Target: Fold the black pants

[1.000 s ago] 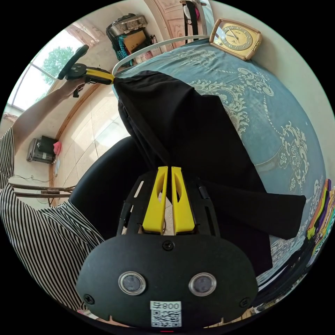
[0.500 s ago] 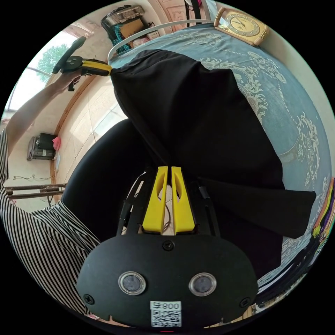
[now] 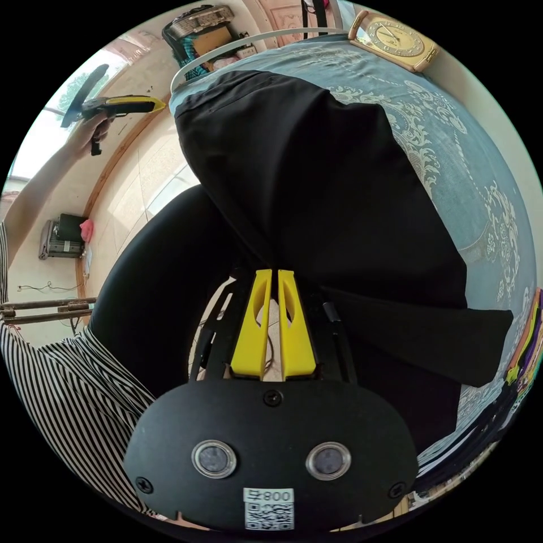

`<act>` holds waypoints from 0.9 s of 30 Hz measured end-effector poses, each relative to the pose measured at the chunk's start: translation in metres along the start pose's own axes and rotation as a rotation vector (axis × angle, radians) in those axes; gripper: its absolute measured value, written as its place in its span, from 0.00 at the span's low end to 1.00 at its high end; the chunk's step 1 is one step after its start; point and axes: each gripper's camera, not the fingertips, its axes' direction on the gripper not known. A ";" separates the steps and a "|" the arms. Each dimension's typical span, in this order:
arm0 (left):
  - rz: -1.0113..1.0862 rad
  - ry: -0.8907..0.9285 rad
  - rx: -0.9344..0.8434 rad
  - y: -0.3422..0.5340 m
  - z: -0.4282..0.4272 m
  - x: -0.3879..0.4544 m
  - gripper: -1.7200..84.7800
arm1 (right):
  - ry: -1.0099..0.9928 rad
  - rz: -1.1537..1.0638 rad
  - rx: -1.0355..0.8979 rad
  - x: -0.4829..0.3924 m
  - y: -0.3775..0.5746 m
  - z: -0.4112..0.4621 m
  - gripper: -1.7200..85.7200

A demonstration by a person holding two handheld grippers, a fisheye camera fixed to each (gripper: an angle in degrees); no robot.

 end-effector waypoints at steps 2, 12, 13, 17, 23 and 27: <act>-0.036 0.164 0.135 0.014 -0.020 0.006 0.02 | 0.012 -0.014 0.008 -0.002 0.005 0.000 0.04; -0.167 0.302 0.006 0.022 0.026 0.045 0.02 | -0.043 0.025 0.018 0.023 0.035 0.021 0.05; -0.169 0.295 0.013 0.025 0.024 0.048 0.02 | -0.061 0.041 0.029 0.029 0.039 0.021 0.05; -0.175 0.274 0.013 0.023 0.005 0.060 0.02 | -0.140 0.097 0.078 0.048 0.058 0.017 0.05; -0.168 0.202 0.086 0.019 -0.041 0.094 0.02 | -0.349 0.236 0.246 0.092 0.105 -0.007 0.04; -0.207 0.177 0.113 0.018 -0.062 0.113 0.02 | -0.400 0.328 0.290 0.125 0.139 -0.013 0.03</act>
